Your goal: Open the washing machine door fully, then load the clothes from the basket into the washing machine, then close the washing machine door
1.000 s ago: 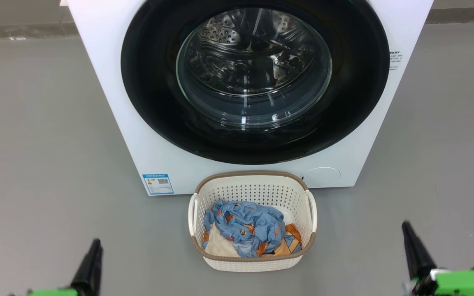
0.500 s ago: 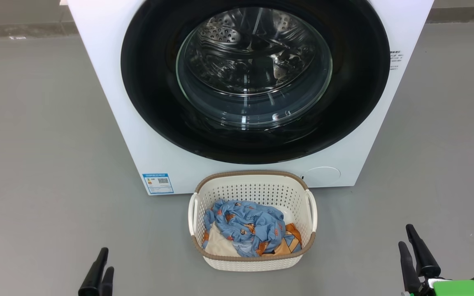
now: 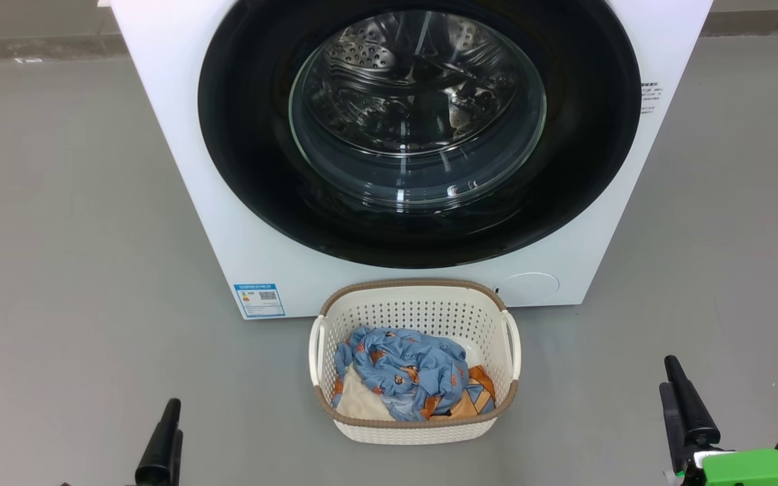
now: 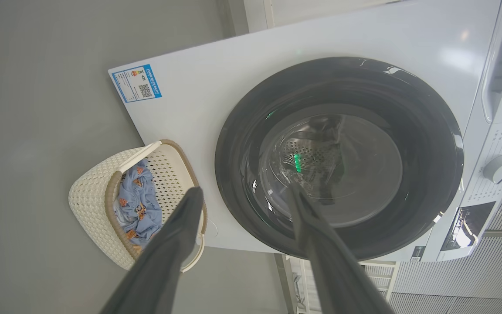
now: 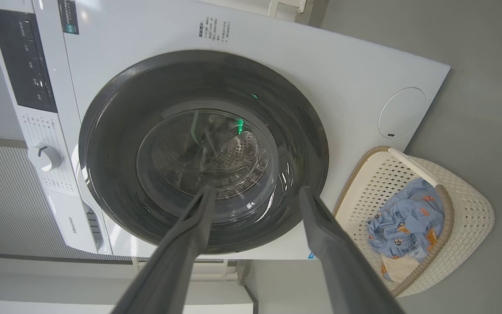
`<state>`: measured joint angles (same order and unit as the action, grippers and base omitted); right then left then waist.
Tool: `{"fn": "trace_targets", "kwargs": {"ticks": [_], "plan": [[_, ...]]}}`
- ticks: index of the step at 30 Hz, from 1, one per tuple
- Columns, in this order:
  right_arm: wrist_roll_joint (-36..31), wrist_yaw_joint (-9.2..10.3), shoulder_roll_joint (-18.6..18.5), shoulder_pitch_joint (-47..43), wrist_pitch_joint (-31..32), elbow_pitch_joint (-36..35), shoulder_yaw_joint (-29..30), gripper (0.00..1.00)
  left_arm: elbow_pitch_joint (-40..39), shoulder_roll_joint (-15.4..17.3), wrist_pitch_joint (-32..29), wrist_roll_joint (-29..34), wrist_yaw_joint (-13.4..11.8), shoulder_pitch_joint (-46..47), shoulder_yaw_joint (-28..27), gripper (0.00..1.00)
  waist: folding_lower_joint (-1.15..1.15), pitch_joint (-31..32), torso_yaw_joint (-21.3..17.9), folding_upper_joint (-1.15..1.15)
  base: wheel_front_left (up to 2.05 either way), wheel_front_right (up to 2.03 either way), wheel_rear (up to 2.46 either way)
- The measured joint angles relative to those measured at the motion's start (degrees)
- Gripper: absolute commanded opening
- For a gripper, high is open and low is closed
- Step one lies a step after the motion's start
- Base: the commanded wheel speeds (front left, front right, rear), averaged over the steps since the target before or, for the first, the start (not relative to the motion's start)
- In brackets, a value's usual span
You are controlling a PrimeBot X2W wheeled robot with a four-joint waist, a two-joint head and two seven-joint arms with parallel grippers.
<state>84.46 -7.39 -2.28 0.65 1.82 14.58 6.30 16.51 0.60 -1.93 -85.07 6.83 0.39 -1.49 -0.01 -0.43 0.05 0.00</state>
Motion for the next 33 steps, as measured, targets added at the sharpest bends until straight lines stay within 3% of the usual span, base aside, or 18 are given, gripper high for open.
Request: {"fn": "trace_targets", "kwargs": {"ticks": [13, 33], "plan": [[-11.6, 0.00, -1.5, -0.3, -2.0, -3.1, -1.9, 1.00, -1.7, 0.3, 2.1, 11.0, 0.0, 0.0, 0.8, 1.00, 0.00, 0.0, 0.0, 0.00, 0.00, 0.00, 0.00], [-30.1, -0.01, -3.7, -0.7, -5.3, -3.5, -4.9, 1.00, -4.6, 0.5, 5.3, 34.1, 0.0, 0.0, 3.1, 1.00, 0.00, -0.1, 0.1, 0.00, 0.00, 0.00, 0.00]]}}
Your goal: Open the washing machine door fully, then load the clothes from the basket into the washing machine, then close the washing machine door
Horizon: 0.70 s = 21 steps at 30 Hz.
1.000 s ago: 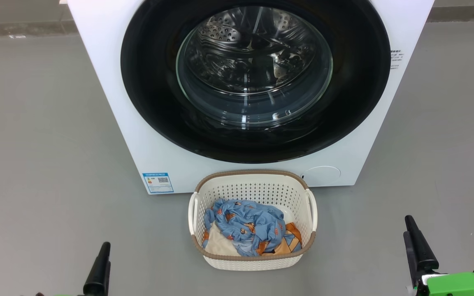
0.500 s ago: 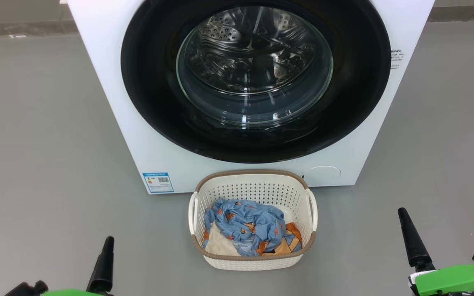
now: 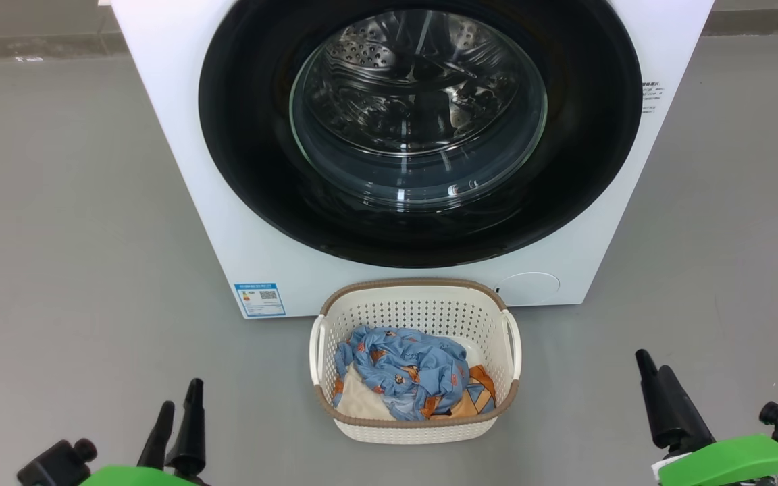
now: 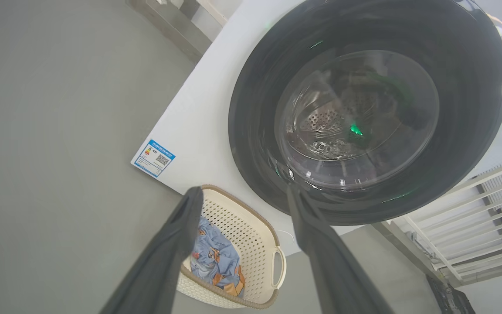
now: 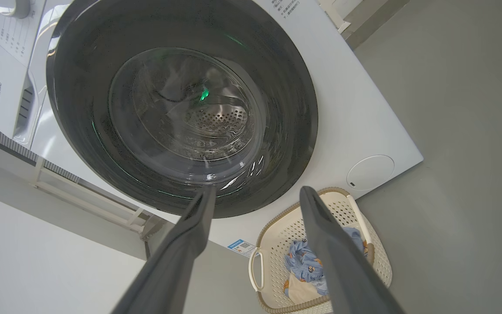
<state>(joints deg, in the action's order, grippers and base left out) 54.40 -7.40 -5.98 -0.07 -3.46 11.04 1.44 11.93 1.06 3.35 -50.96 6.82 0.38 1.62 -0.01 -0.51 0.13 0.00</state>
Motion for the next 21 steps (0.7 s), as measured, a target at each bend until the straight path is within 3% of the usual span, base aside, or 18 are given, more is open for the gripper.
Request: {"fn": "trace_targets", "kwargs": {"ticks": [21], "plan": [[-15.3, 0.00, -1.4, 0.0, -3.4, 0.7, -2.4, 1.00, -1.1, 1.9, 3.4, 17.0, -2.5, -0.2, 3.8, 1.00, 0.00, 0.1, 0.2, 0.00, 0.00, 0.00, 0.00]]}}
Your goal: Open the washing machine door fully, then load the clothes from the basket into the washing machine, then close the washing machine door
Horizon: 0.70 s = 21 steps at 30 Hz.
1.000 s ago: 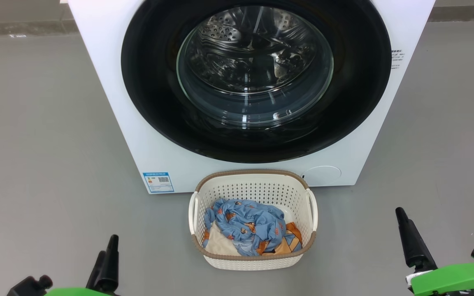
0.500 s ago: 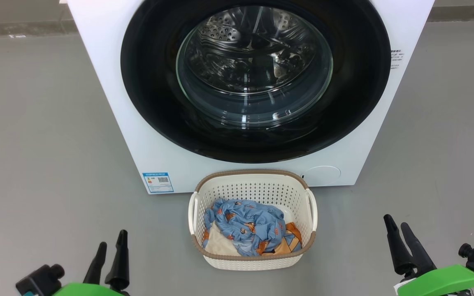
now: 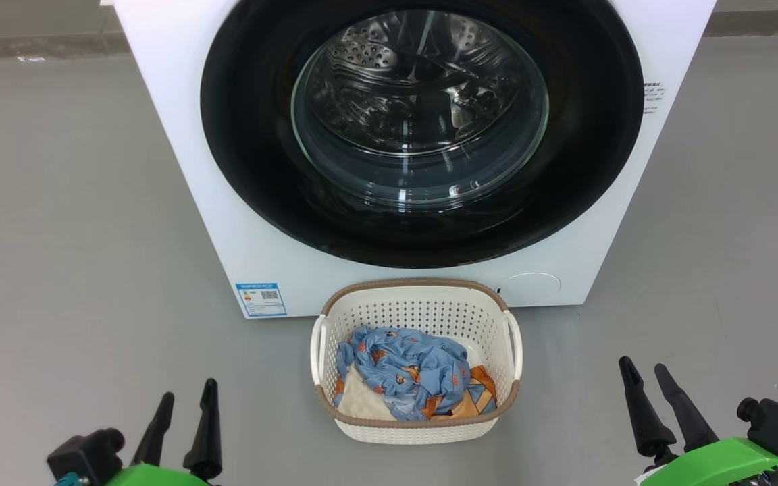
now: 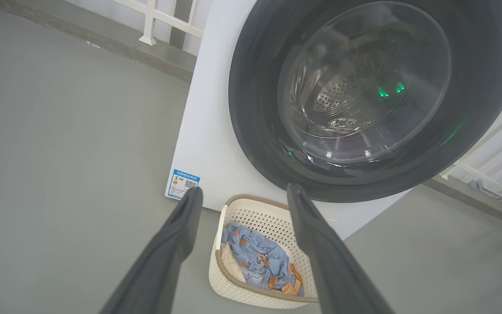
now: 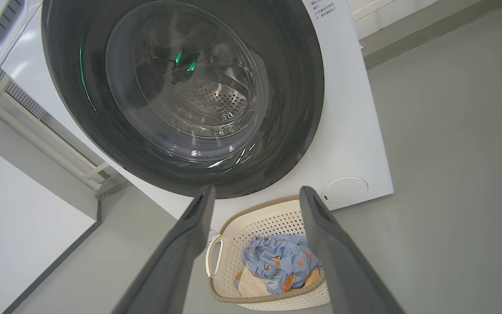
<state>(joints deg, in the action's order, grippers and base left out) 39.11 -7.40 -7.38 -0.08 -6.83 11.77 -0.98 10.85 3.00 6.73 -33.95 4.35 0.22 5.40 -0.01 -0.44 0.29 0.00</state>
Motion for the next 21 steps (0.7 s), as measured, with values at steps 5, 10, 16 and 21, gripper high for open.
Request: {"fn": "trace_targets", "kwargs": {"ticks": [5, 10, 16, 21], "plan": [[-3.2, 0.00, -0.2, 0.0, -0.9, 0.0, 0.0, 1.00, -0.7, 0.5, 0.9, 3.9, -0.7, 0.0, 1.1, 1.00, 0.00, 0.1, 0.1, 0.00, 0.00, 0.00, 0.00], [-6.3, 0.00, -0.2, -0.1, -1.6, 0.2, 0.0, 1.00, -1.2, 1.5, 1.6, 7.7, -1.7, -0.1, 2.2, 1.00, 0.00, 0.3, 0.0, 0.00, 0.00, 0.00, 0.00], [-10.3, 0.00, -0.2, -0.5, -2.7, 0.3, 0.0, 1.00, -1.6, 2.6, 2.9, 11.9, -2.9, -0.5, 3.3, 1.00, 0.00, 0.4, -0.1, 0.00, 0.00, 0.00, 0.00], [-13.5, 0.00, -0.3, -1.4, -3.4, 0.4, -0.3, 1.00, -1.7, 3.4, 3.4, 15.4, -3.9, -1.0, 4.0, 1.00, 0.00, 0.3, -0.2, 0.00, 0.00, 0.00, 0.00]]}}
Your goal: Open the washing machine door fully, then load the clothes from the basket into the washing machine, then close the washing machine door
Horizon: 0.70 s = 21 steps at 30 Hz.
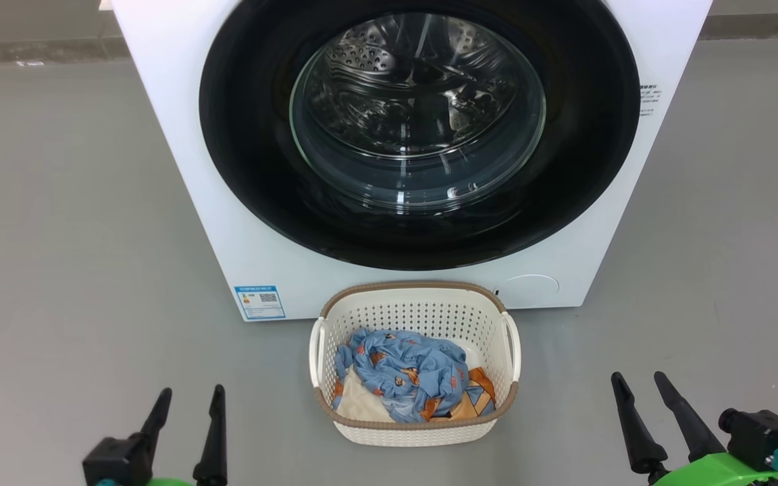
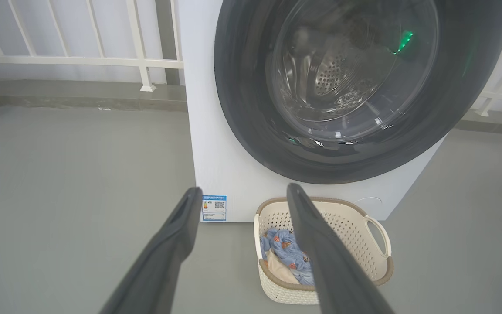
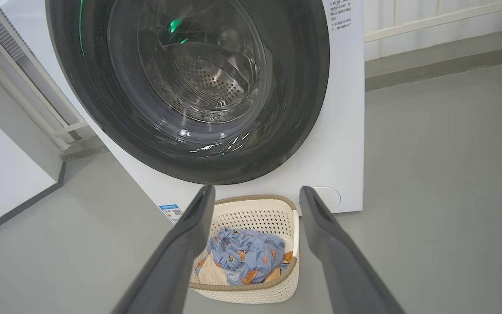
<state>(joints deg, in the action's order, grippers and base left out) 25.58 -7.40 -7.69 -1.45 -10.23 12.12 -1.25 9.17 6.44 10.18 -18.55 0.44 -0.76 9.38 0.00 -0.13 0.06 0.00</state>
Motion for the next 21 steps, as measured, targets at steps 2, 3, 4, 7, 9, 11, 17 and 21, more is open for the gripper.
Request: {"fn": "trace_targets", "kwargs": {"ticks": [2, 3, 4, 7, 9, 11, 17, 21], "plan": [[-1.2, 0.00, -0.1, 0.0, -0.5, 0.0, -0.1, 1.00, -0.1, 0.2, 0.5, 1.3, -0.3, -0.3, 0.3, 1.00, 0.00, -0.1, 0.0, 0.00, 0.00, 0.00, 0.00], [-1.9, 0.00, -0.2, 0.0, -0.5, 0.0, -0.2, 1.00, -0.2, 0.3, 0.6, 1.9, -0.6, -0.3, 0.5, 1.00, 0.00, -0.1, 0.0, 0.00, 0.00, 0.00, 0.00], [-2.5, 0.00, -0.2, 0.0, -0.6, 0.0, -0.2, 1.00, -0.3, 0.3, 0.8, 2.7, -0.8, -0.3, 0.5, 1.00, 0.00, -0.1, -0.1, 0.00, 0.00, 0.00, 0.00], [-4.6, 0.00, -0.3, 0.0, -1.2, 0.0, -0.5, 1.00, -0.5, 0.5, 1.2, 4.7, -1.2, -0.4, 0.7, 1.00, 0.00, -0.2, -0.1, 0.00, 0.00, 0.00, 0.00], [-6.0, 0.00, -0.4, 0.0, -1.5, 0.0, -0.6, 1.00, -0.6, 0.8, 1.5, 6.0, -1.3, -0.4, 0.8, 1.00, 0.00, -0.3, -0.1, 0.00, 0.00, 0.00, 0.00], [-6.6, 0.00, -0.5, 0.0, -1.6, -0.1, -0.6, 1.00, -0.6, 0.9, 1.6, 6.8, -1.5, -0.4, 0.9, 1.00, 0.00, -0.3, -0.1, 0.00, 0.00, 0.00, 0.00], [-9.1, 0.00, -0.5, 0.0, -2.6, 0.0, -0.5, 1.00, -1.2, 1.2, 2.8, 11.0, -2.3, -0.5, 1.1, 1.00, 0.00, -0.4, -0.1, 0.00, 0.00, 0.00, 0.00], [-11.5, 0.00, -1.0, 0.0, -3.5, 0.7, -0.5, 1.00, -1.6, 1.3, 3.6, 14.6, -2.8, -0.5, 1.4, 1.00, 0.00, -0.5, 0.0, 0.00, 0.00, 0.00, 0.00]]}}
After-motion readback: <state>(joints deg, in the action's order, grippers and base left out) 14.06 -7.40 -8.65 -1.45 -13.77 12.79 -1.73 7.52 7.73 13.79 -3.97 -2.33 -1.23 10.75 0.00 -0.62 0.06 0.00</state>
